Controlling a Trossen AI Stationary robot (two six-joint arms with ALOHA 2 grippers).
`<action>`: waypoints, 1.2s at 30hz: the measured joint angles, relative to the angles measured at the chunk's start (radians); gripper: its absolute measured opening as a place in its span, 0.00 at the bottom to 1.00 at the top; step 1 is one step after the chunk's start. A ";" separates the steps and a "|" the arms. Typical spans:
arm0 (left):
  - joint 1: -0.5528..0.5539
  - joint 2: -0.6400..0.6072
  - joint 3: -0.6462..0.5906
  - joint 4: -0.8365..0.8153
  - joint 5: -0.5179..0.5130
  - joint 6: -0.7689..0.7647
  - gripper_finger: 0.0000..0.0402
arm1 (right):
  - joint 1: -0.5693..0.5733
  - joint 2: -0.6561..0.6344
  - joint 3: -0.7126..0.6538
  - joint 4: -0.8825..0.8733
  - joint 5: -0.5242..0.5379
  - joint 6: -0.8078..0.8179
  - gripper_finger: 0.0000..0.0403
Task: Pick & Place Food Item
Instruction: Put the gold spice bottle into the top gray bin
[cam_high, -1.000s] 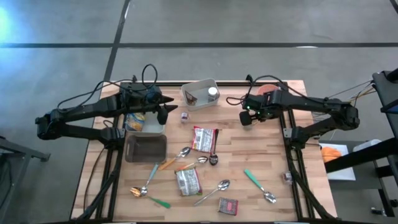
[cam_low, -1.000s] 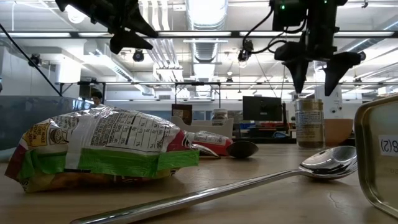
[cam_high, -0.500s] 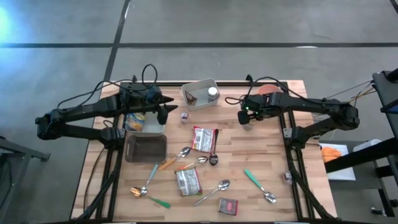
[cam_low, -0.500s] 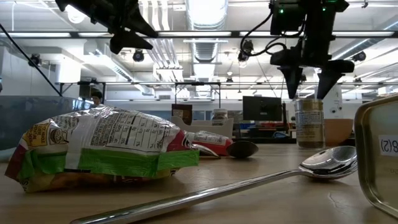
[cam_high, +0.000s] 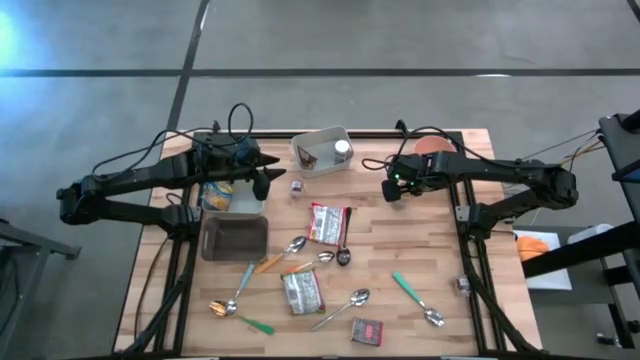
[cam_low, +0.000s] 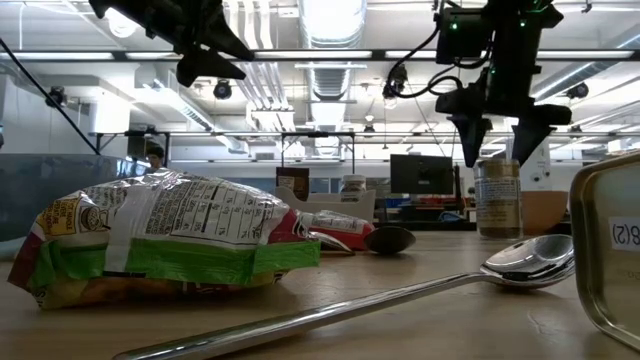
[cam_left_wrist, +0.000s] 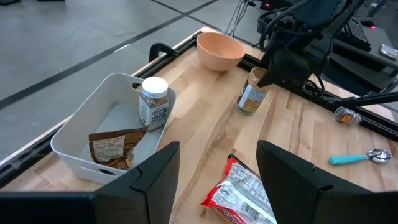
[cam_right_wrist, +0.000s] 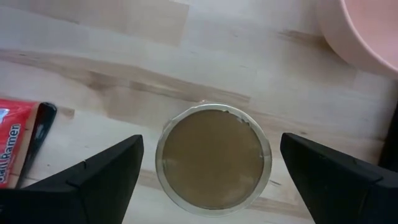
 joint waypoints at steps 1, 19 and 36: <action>0.000 0.000 0.000 0.000 0.000 0.000 0.54 | 0.000 0.000 -0.002 -0.001 0.004 0.006 0.93; 0.000 0.000 0.000 0.000 0.000 0.000 0.54 | 0.000 0.063 -0.010 -0.003 0.009 0.051 0.89; 0.000 0.000 0.000 0.000 0.000 0.000 0.54 | 0.000 0.051 -0.010 0.017 -0.016 0.099 0.70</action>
